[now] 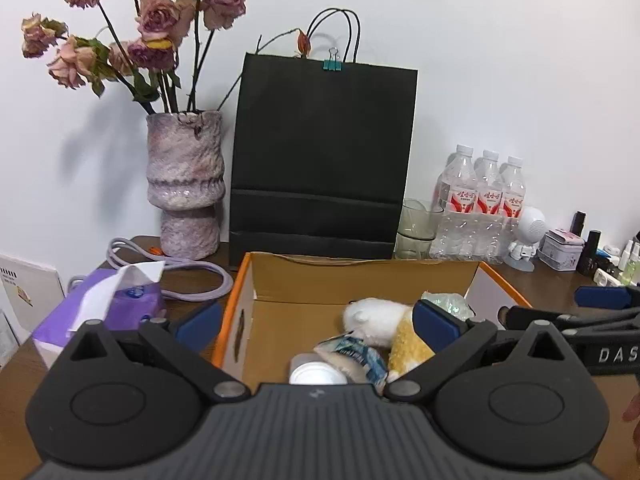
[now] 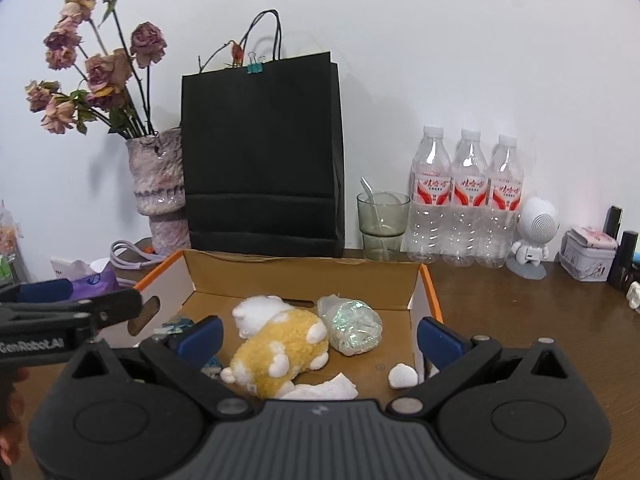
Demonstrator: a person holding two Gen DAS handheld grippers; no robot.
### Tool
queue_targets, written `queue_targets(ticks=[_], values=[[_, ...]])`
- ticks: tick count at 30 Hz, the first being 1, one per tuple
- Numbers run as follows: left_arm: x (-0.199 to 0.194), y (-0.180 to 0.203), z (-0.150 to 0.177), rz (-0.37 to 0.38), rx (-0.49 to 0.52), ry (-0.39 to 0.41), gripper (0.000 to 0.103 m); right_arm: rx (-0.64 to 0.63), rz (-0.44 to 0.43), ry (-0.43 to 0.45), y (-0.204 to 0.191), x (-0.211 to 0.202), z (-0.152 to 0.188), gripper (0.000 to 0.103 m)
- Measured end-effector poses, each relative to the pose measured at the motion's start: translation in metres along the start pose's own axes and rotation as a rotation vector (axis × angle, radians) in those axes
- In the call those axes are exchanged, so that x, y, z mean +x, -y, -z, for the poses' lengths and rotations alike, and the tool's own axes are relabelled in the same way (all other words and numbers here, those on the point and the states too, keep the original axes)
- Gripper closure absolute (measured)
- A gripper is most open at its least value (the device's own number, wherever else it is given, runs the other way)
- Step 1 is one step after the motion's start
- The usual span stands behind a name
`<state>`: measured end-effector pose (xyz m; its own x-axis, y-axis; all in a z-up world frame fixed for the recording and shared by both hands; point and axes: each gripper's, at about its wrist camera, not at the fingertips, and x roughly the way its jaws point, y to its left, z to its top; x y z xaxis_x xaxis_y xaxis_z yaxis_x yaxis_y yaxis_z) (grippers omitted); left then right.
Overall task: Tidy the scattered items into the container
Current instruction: 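Lift both open grippers out of the box and move back over the table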
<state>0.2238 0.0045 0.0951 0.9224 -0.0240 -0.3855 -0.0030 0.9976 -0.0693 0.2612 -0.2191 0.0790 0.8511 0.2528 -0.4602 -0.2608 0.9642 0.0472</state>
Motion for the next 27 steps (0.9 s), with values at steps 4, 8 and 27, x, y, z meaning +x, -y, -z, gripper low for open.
queue_targets(ticks=[4,8,27], values=[[-0.021,-0.012,0.006,-0.004,0.003,0.001,0.0,-0.013,0.009,0.005,0.003,-0.016,0.005,0.0],[-0.041,-0.024,0.016,-0.019,0.014,-0.006,0.0,-0.021,0.017,0.0,0.01,-0.035,0.015,0.0],[-0.077,-0.017,0.109,0.104,0.096,-0.207,0.0,0.004,0.019,-0.128,0.014,-0.087,0.126,0.0]])
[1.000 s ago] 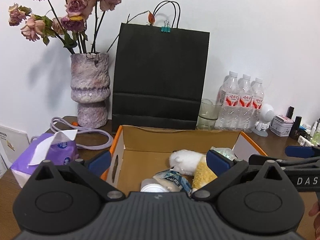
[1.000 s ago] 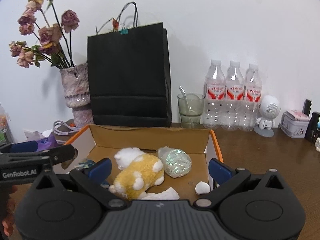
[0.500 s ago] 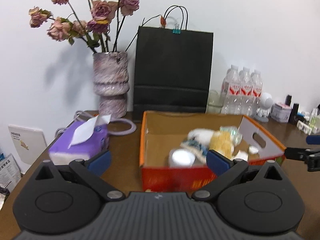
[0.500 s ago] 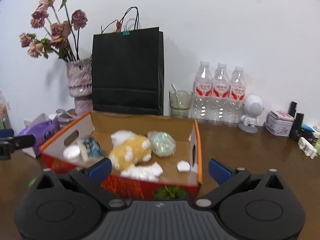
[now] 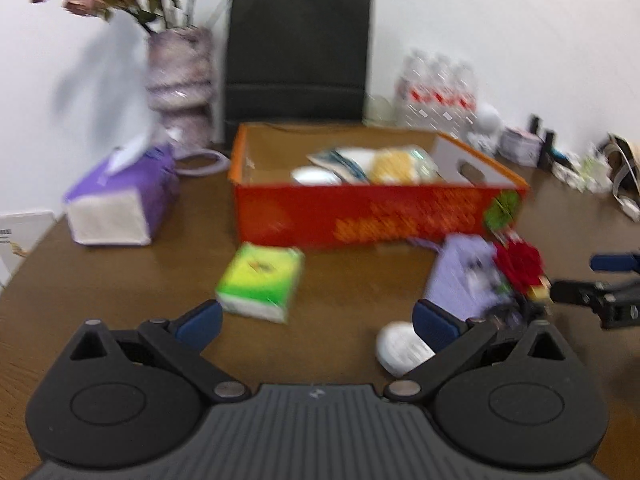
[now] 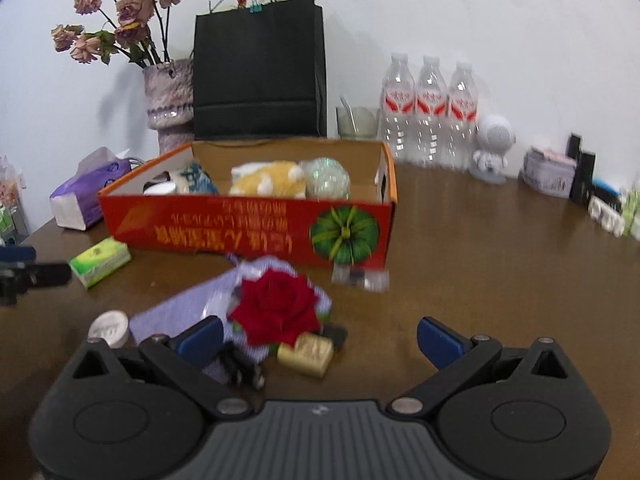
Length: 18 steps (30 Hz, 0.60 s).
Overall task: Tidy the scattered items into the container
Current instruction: 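Grasp the red rose with the right gripper while the left grasps the white round tin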
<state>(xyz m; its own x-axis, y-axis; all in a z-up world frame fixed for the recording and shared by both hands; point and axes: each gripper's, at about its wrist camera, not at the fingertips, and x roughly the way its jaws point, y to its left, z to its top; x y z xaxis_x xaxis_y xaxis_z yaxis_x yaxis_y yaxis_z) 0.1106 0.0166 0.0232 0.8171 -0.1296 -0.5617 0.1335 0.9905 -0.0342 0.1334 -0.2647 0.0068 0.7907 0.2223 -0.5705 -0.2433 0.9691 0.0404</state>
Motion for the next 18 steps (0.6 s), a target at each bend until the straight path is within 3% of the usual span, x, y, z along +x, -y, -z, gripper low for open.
queue_targets(ticks=[10,12,13,14,15,18], values=[[0.02,0.032,0.014,0.034,0.075,-0.069,0.004,-0.002,0.005,-0.015,-0.005,-0.001,0.014,0.0],[0.025,0.032,0.016,0.041,0.073,-0.081,0.028,-0.005,0.005,-0.019,-0.007,0.0,0.014,0.0],[0.025,0.033,0.017,0.041,0.079,-0.067,0.034,-0.005,0.004,-0.021,-0.007,0.001,0.014,0.0],[0.025,0.034,0.017,0.044,0.086,-0.058,0.056,-0.006,0.004,-0.022,-0.008,0.002,0.014,0.0],[0.024,0.033,0.015,0.06,0.087,-0.051,0.063,-0.007,0.002,-0.023,-0.008,0.002,0.013,0.0],[0.027,0.031,0.012,0.074,0.057,-0.055,0.063,-0.011,-0.004,-0.017,-0.009,0.006,0.007,0.0]])
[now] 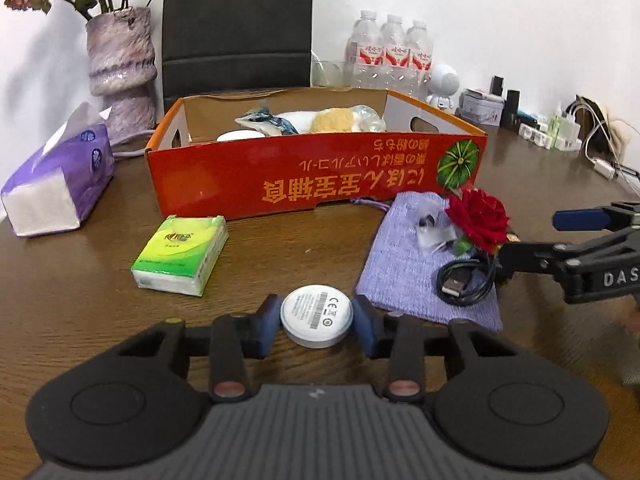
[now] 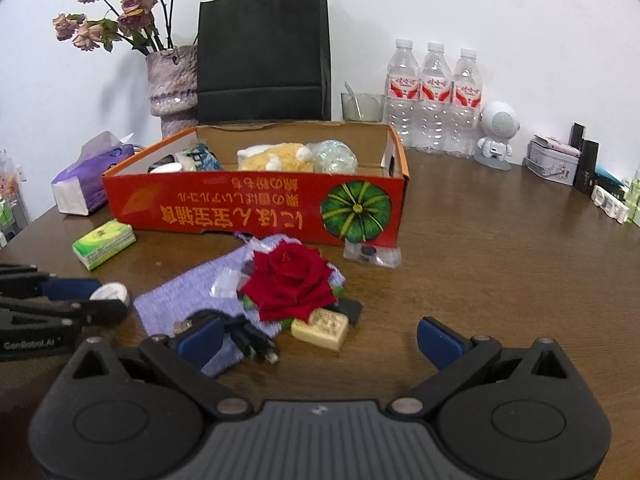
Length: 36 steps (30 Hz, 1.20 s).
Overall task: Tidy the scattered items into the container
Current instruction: 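Grasp the red rose with the right gripper while the left grasps the white round tin, then carry the rose and tin over the cardboard box and open both grippers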
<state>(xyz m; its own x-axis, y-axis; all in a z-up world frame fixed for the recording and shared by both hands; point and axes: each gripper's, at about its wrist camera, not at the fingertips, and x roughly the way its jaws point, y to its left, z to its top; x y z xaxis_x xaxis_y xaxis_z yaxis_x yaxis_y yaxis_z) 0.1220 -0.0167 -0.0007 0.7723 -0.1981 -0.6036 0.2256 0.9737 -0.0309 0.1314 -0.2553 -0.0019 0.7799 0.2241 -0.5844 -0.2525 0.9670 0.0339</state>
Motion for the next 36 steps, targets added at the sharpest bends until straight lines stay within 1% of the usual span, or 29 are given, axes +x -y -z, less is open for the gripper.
queue_targets(ticks=[5,6,7,8,9,10,12,15,17,22,36], values=[[0.005,-0.002,-0.003,-0.003,-0.011,0.006,0.063,-0.028,-0.011,0.017,-0.005,0.021,-0.022,0.001],[0.005,-0.002,-0.002,-0.006,-0.011,0.008,0.063,-0.033,-0.011,0.013,-0.007,0.027,-0.025,0.008],[0.005,-0.003,-0.002,-0.007,-0.01,0.009,0.063,-0.039,-0.017,0.004,-0.008,0.034,-0.027,0.029],[0.005,-0.003,-0.002,-0.007,-0.011,0.011,0.063,-0.04,-0.013,-0.006,-0.01,0.038,-0.027,0.054],[0.005,-0.004,-0.002,-0.008,-0.014,0.013,0.063,-0.029,-0.023,-0.002,-0.009,0.04,-0.026,0.058],[0.006,-0.005,-0.003,-0.006,-0.019,0.013,0.063,-0.02,-0.035,0.009,-0.008,0.039,-0.026,0.059],[0.006,-0.007,-0.003,-0.007,-0.028,0.015,0.063,-0.045,-0.024,0.029,-0.01,0.033,-0.024,0.06],[0.005,-0.008,-0.003,-0.013,-0.036,0.018,0.063,-0.017,-0.047,0.068,-0.007,0.026,-0.024,0.061],[0.003,-0.008,-0.003,-0.009,-0.046,0.024,0.063,-0.007,-0.047,0.091,-0.005,0.021,-0.025,0.061],[-0.009,-0.007,-0.01,-0.01,-0.056,0.07,0.063,0.017,-0.057,0.126,-0.003,0.008,-0.027,0.061],[-0.029,0.001,-0.032,-0.01,-0.044,0.162,0.063,0.015,-0.076,0.149,-0.013,-0.002,-0.033,0.061]])
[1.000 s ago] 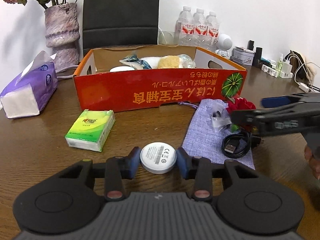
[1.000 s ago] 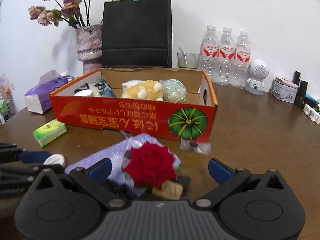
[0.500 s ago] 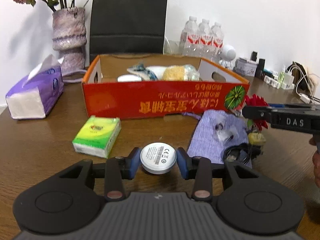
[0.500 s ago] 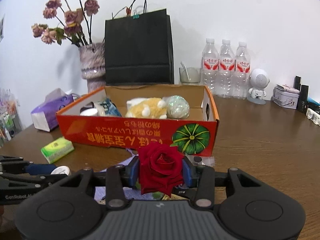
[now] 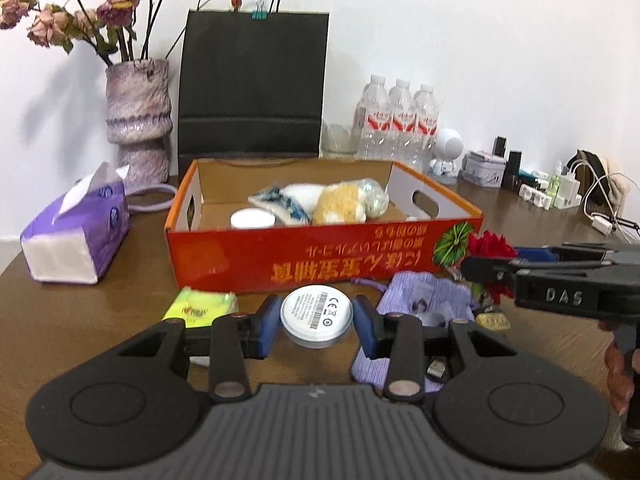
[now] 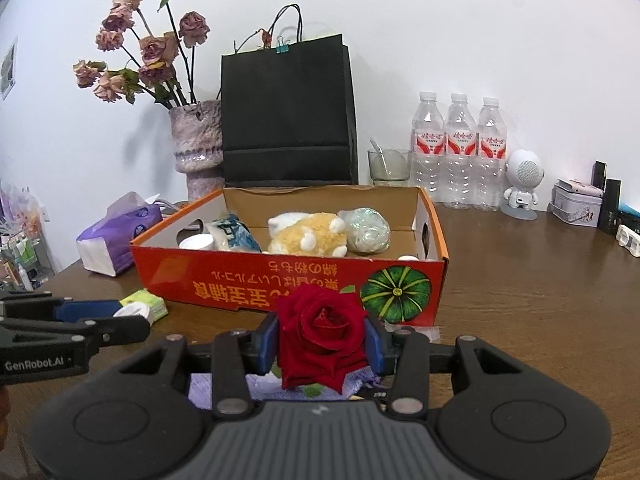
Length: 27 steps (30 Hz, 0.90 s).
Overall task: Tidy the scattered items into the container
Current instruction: 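Carry the rose and tin over the cardboard box and open both grippers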
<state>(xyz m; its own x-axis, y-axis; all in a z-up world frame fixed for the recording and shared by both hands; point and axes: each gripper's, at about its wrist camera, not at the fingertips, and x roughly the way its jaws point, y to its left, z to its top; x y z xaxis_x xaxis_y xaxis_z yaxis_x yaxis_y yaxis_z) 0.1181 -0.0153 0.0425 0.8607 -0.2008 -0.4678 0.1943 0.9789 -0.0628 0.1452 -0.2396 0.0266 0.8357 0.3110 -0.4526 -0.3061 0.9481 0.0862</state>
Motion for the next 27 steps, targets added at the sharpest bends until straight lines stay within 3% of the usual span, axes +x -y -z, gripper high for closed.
queue_targets(ticks=[10,16,22,27], values=[[0.006,0.004,-0.048,0.002,0.004,0.107,0.063,-0.018,-0.011,0.044,-0.007,0.008,-0.034,0.061],[0.022,0.006,-0.075,0.01,-0.048,0.158,0.063,0.014,-0.024,0.056,-0.007,0.031,-0.063,0.061],[0.055,0.001,-0.093,-0.002,-0.104,0.161,0.063,0.063,-0.025,0.076,-0.001,0.056,-0.086,0.061],[0.084,-0.003,-0.098,-0.041,-0.092,0.141,0.063,0.058,-0.003,0.064,0.003,0.077,-0.095,0.061]])
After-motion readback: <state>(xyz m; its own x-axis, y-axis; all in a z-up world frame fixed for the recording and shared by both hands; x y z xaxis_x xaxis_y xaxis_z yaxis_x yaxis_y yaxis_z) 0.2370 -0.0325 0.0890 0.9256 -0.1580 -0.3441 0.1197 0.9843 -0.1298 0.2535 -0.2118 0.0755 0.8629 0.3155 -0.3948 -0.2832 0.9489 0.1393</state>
